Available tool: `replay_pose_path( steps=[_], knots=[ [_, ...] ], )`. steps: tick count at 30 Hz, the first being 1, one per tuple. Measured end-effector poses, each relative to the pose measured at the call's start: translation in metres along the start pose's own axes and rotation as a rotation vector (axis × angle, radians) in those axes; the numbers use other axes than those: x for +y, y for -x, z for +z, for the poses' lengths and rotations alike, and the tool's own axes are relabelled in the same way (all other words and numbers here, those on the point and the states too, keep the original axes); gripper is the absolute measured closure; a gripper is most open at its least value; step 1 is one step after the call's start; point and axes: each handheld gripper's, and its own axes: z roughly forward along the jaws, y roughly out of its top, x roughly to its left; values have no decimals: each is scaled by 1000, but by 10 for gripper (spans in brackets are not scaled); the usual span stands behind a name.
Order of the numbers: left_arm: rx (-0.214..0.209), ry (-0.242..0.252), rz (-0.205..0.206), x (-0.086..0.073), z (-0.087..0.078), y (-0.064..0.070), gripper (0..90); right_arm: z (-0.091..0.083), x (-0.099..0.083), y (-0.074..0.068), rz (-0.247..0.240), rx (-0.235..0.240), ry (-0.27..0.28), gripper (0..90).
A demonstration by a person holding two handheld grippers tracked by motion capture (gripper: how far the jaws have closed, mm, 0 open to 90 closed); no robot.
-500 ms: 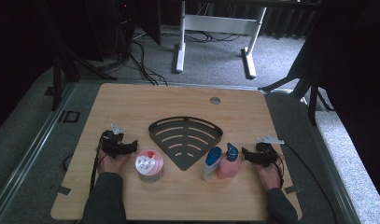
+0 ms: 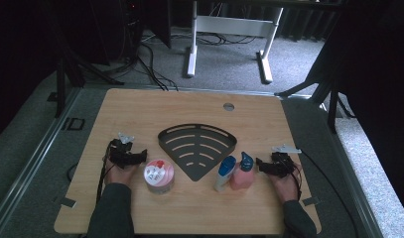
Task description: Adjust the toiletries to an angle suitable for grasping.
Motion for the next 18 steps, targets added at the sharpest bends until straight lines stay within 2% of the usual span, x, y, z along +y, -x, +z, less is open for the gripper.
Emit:
replay_pose_path(
  steps=[3,5,9,12,18],
  knots=[
    [-10,-12,14,0,-3,0,358,0,0,0,-1,2,0,241],
    [-26,-12,1,1,-5,-1,415,0,0,0,-2,3,0,241],
    [-52,8,-15,2,-12,0,482,0,0,0,-4,4,0,246],
    [-64,21,-9,3,-18,1,511,-1,-1,0,-9,9,5,267],
    [-71,41,18,3,-28,5,567,-9,-4,-4,-26,30,2,426]
  ],
)
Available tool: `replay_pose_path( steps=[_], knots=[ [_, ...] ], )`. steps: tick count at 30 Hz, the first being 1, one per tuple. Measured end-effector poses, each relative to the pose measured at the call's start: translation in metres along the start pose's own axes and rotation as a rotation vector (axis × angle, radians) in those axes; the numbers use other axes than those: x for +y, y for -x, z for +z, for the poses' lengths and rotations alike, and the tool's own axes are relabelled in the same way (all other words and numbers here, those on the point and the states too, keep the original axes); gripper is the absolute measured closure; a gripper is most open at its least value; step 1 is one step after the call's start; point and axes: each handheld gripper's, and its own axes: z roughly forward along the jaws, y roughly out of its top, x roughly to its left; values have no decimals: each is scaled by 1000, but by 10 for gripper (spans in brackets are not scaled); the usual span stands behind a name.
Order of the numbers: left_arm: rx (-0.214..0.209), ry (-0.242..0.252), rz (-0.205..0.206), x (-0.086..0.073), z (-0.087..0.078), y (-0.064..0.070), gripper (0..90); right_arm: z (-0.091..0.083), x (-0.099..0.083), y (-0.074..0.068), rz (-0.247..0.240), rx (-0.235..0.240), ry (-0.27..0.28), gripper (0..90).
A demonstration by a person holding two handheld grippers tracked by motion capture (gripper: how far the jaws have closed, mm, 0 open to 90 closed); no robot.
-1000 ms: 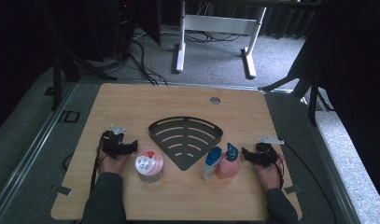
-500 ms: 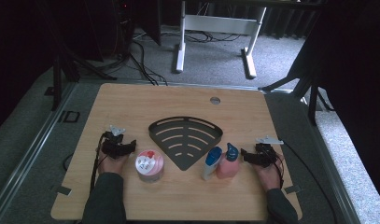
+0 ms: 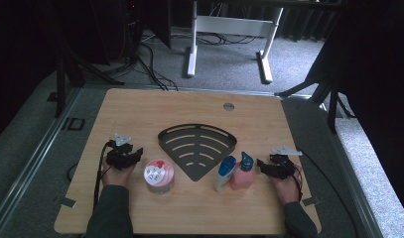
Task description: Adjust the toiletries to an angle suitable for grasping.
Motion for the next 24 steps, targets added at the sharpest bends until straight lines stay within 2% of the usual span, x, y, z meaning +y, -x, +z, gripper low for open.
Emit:
replay_pose_path(
  steps=[2,3,5,9,12,20,24],
  knots=[
    [-5,0,0,0,-1,0,602,-2,0,-1,-5,8,-5,457],
    [-7,-10,-3,-1,0,-1,619,-8,-1,-6,-13,45,-14,551],
    [-10,-15,-5,-1,0,-2,629,-12,0,-9,-30,61,-15,597],
    [-10,-18,-5,-4,-2,-2,633,-26,1,-19,-62,110,1,771],
    [-18,-13,-8,-5,-5,-2,637,-35,3,-25,-66,153,27,900],
    [-34,-23,9,-12,-13,1,640,-50,-3,-37,-83,223,26,900],
    [-42,-30,12,-14,-15,2,626,-50,-3,-43,-94,238,22,900]
  ],
)
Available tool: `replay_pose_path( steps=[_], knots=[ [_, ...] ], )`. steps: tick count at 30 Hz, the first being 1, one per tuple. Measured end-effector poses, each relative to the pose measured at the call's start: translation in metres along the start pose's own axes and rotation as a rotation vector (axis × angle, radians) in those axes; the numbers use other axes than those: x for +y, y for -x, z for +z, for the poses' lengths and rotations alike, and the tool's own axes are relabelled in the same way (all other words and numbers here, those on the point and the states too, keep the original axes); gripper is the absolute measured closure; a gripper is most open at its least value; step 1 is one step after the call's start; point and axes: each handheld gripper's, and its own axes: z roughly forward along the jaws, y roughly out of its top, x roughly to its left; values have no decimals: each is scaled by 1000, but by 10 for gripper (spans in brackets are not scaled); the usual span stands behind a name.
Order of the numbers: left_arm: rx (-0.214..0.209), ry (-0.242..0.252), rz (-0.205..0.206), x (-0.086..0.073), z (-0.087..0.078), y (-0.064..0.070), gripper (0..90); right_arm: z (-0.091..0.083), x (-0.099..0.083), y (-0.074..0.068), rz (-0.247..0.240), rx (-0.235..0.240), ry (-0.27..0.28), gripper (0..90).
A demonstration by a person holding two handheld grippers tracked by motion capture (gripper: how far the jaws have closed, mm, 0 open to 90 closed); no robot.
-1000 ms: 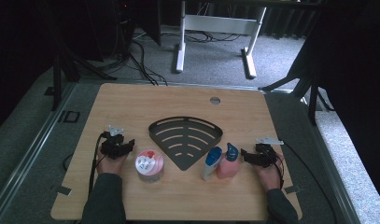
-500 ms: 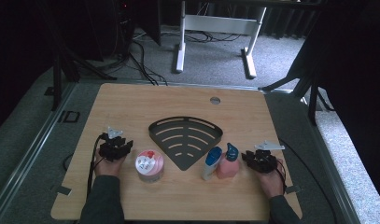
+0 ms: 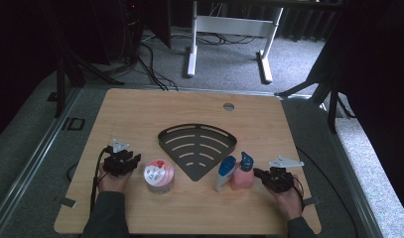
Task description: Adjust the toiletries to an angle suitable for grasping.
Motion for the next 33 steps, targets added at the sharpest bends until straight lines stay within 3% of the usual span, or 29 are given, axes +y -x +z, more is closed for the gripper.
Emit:
replay_pose_path(
  steps=[21,33],
  knots=[
    [-18,-20,33,-1,3,6,621,4,5,-17,-16,54,3,900],
    [-22,-23,37,-1,3,7,615,10,9,-34,-55,87,2,900]
  ],
)
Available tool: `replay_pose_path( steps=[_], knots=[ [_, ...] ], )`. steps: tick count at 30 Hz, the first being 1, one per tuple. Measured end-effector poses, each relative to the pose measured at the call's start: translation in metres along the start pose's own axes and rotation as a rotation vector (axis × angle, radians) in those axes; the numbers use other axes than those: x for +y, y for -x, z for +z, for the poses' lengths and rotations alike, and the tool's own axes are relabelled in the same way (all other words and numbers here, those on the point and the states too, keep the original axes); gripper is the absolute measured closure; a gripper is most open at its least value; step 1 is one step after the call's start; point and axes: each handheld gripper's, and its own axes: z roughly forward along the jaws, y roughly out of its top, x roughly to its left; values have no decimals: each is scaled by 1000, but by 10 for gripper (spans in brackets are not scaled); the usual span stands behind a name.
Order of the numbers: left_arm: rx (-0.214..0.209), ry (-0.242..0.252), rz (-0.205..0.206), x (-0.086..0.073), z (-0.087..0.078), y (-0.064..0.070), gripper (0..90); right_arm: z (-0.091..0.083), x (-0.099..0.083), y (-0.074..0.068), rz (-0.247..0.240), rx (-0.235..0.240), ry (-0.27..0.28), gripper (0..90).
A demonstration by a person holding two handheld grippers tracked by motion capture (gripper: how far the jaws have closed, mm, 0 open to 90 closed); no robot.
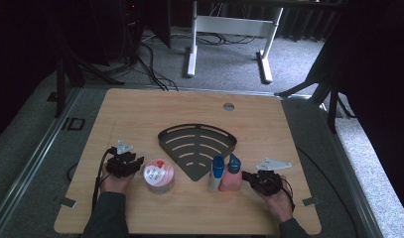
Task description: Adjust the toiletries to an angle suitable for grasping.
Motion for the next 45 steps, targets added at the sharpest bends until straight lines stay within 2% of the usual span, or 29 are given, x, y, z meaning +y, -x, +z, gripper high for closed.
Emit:
replay_pose_path(
  steps=[5,8,20,45],
  knots=[
    [-2,-3,5,0,1,1,615,4,3,-4,-15,12,-3,900],
    [-4,-4,10,0,1,1,614,7,6,-7,-23,36,-2,900],
    [-36,-1,16,0,2,1,611,14,9,-16,-50,82,-9,900],
    [-47,-3,29,0,2,3,613,25,13,-37,-112,171,-36,900]
  ],
)
